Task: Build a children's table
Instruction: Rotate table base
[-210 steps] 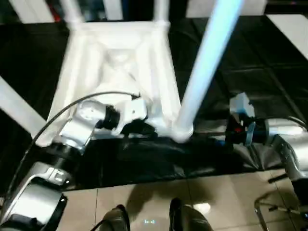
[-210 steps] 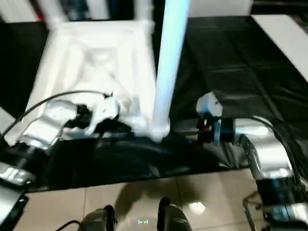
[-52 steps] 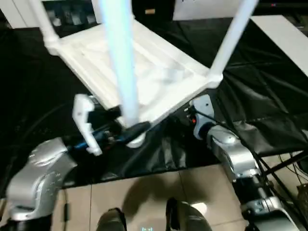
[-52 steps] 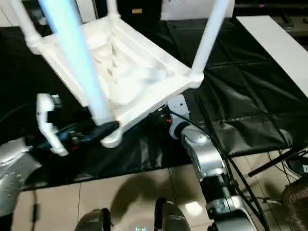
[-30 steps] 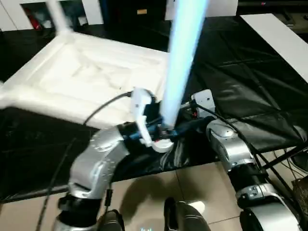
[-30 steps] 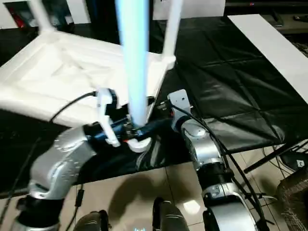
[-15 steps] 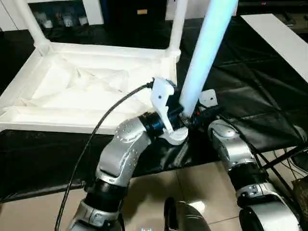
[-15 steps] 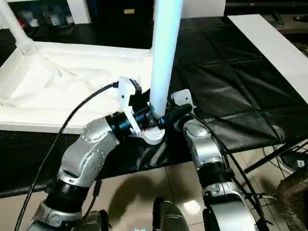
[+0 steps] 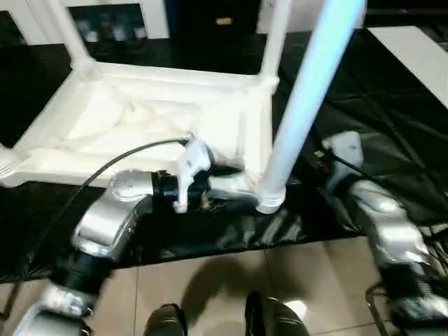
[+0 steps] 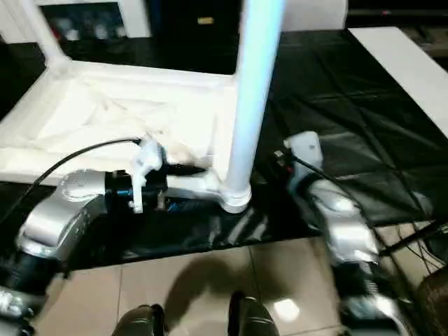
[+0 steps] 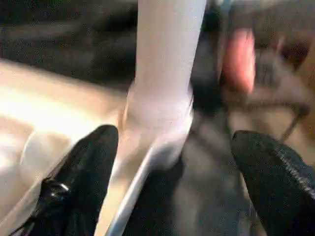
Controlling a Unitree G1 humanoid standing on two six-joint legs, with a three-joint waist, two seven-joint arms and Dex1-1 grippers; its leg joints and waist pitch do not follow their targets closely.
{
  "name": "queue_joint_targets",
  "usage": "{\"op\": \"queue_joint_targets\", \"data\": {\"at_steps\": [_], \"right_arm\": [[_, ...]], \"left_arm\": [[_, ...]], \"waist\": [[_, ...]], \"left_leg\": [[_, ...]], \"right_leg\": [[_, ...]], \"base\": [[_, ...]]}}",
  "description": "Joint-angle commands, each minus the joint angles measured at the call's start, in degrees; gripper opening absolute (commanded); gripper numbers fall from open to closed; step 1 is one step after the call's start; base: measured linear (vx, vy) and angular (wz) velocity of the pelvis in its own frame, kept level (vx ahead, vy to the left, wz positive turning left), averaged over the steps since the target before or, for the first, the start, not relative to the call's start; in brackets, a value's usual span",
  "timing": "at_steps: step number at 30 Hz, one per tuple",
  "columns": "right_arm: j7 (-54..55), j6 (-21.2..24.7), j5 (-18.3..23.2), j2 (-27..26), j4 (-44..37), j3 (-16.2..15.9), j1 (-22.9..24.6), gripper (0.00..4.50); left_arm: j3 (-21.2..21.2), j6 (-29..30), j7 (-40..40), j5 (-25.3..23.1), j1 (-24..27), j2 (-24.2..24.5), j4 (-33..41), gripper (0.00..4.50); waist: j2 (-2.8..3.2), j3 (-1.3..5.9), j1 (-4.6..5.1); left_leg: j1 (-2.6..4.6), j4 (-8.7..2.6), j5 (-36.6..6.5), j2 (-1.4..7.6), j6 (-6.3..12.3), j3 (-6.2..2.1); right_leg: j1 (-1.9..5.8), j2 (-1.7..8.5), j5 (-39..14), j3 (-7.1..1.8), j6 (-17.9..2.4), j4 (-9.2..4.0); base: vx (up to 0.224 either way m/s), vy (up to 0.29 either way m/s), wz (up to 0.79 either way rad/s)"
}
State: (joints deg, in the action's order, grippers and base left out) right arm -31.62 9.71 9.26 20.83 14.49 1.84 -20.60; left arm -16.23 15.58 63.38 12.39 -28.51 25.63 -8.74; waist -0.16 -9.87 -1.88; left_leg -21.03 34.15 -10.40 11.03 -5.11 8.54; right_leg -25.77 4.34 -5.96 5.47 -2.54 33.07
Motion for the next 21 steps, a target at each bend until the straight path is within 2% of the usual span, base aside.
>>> {"op": "queue_joint_targets", "data": {"at_steps": [1,4,5,6,7,8,9,11,12,13,14,15,17,18,21], "right_arm": [[-4.6,2.3,2.1,2.3,-4.8,-0.2,2.2,4.5],[-8.4,4.0,3.8,5.2,-9.0,-0.5,4.8,4.5],[-10.9,5.7,6.2,7.0,-13.3,-0.1,7.4,4.5],[-11.5,7.1,7.2,7.6,-15.1,0.0,8.4,4.5],[-11.8,7.6,7.5,7.8,-15.7,0.0,8.7,4.5],[-12.0,9.5,8.3,8.5,-18.2,0.1,10.1,4.5],[-12.3,10.4,8.9,8.9,-19.9,0.1,11.2,4.5],[-12.8,12.2,10.5,9.4,-23.0,0.1,13.1,4.5],[-13.1,12.8,11.3,9.5,-24.1,0.2,13.8,4.5],[-13.4,13.3,12.1,9.5,-25.2,0.4,14.4,4.5],[-13.7,13.9,12.9,9.5,-26.2,0.5,15.0,4.5],[-14.0,14.3,13.7,9.6,-27.1,0.6,15.5,4.5],[-14.4,15.1,14.5,9.7,-28.2,0.7,16.0,4.5],[-15.1,17.0,15.9,10.2,-30.0,0.5,16.8,4.5],[-15.7,18.7,16.3,11.1,-31.8,-0.2,17.5,4.5]], "left_arm": [[-1.9,-3.8,1.9,-3.4,-1.7,0.8,-3.6,3.8],[-2.7,-5.6,3.2,-4.4,-3.4,1.3,-6.8,3.63],[-3.6,-6.4,5.0,-5.0,-4.8,1.7,-9.0,3.5],[-3.9,-6.9,5.5,-5.3,-5.4,1.8,-10.0,3.38],[-4.1,-7.0,5.7,-5.5,-5.6,1.8,-10.3,3.38],[-4.5,-8.0,6.3,-6.0,-6.6,1.6,-12.1,3.29],[-4.8,-8.7,6.6,-6.3,-7.4,1.4,-13.4,3.27],[-5.0,-10.3,7.3,-6.6,-9.3,0.4,-16.6,3.17],[-5.0,-11.1,7.8,-6.7,-10.1,0.0,-18.0,2.92],[-5.0,-11.8,8.2,-6.8,-10.9,-0.5,-19.4,2.92],[-5.0,-12.6,8.7,-7.0,-11.8,-0.9,-20.9,2.86],[-5.0,-13.4,9.1,-7.1,-12.5,-1.3,-22.3,2.72],[-5.2,-14.1,10.0,-7.4,-13.6,-1.7,-24.0,2.6],[-6.0,-15.5,11.4,-8.4,-15.7,-2.1,-27.3,2.5],[-6.8,-17.2,12.6,-9.6,-17.8,-2.5,-30.7,2.36]], "waist": [[-0.12,5.67,-0.12],[-0.22,5.8,-0.47],[-0.1,5.89,-0.47],[-0.23,5.95,-0.68],[-0.32,5.73,-0.6],[-0.12,5.79,-0.62],[-0.31,5.81,-0.53],[-0.36,5.8,-0.73],[-0.36,5.83,-0.83],[-0.45,5.67,-0.71],[-0.34,5.53,-0.86],[-0.34,5.73,-0.86],[-0.38,5.79,-0.8],[-0.16,5.78,-0.85],[-0.06,5.77,-0.87]], "left_leg": [[0.11,-3.7,-9.9,0.33,5.53,0.54],[-0.09,-3.71,-9.3,0.35,5.87,0.51],[-0.17,-3.67,-9.0,0.32,5.73,0.5],[-0.14,-3.6,-9.1,0.3,5.86,0.49],[-0.35,-3.72,-9.0,0.23,6.07,0.49],[-0.42,-3.68,-8.6,0.16,6.17,0.43],[-0.55,-3.63,-8.9,0.13,6.02,0.43],[-0.38,-3.44,-9.3,-0.28,5.64,0.6],[-0.46,-3.4,-9.3,-0.38,5.4,0.51],[-0.63,-3.45,-9.4,-0.43,5.38,0.5],[-0.25,-3.32,-9.8,-0.76,5.56,0.7],[-0.59,-3.53,-9.5,-0.45,5.52,0.37],[-0.63,-3.64,-9.3,-0.14,5.52,0.23],[-0.26,-3.62,-9.5,-0.28,5.94,0.36],[-0.1,-3.93,-10.1,0.28,5.94,0.01]], "right_leg": [[5.0,2.59,-27.7,-2.47,-4.6,-4.55],[5.1,2.57,-27.5,-2.45,-4.2,-4.72],[5.1,2.66,-27.5,-2.32,-4.8,-4.7],[5.16,2.75,-27.9,-2.39,-4.2,-4.72],[5.15,2.54,-28.2,-2.33,-4.0,-4.95],[5.14,2.55,-28.0,-2.25,-3.9,-5.01],[5.2,2.59,-28.7,-2.13,-3.8,-5.11],[5.09,2.58,-31.9,-1.95,-2.1,-5.69],[5.1,2.65,-33.6,-1.78,-1.0,-5.88],[5.08,2.62,-34.4,-1.69,-0.6,-6.13],[4.66,2.32,-36.2,-1.52,0.7,-6.9],[5.11,2.52,-34.8,-1.4,0.4,-6.48],[5.05,2.61,-33.3,-1.26,-0.2,-6.33],[4.85,2.4,-33.1,-1.27,-0.2,-6.64],[5.17,2.86,-30.7,-1.26,-2.0,-6.22]], "base": [[0.0,0.0,0.0],[0.0,0.0,0.0],[0.0,0.0,0.0],[0.0,0.0,0.0],[0.0,0.0,0.0],[0.0,0.0,0.0],[0.0,0.0,0.0],[0.0,0.0,0.0],[0.0,0.0,0.0],[0.0,0.0,0.0],[0.0,0.0,0.0],[0.0,0.0,0.0],[0.0,0.0,0.0],[0.0,0.0,0.0],[0.0,0.0,0.0]]}}
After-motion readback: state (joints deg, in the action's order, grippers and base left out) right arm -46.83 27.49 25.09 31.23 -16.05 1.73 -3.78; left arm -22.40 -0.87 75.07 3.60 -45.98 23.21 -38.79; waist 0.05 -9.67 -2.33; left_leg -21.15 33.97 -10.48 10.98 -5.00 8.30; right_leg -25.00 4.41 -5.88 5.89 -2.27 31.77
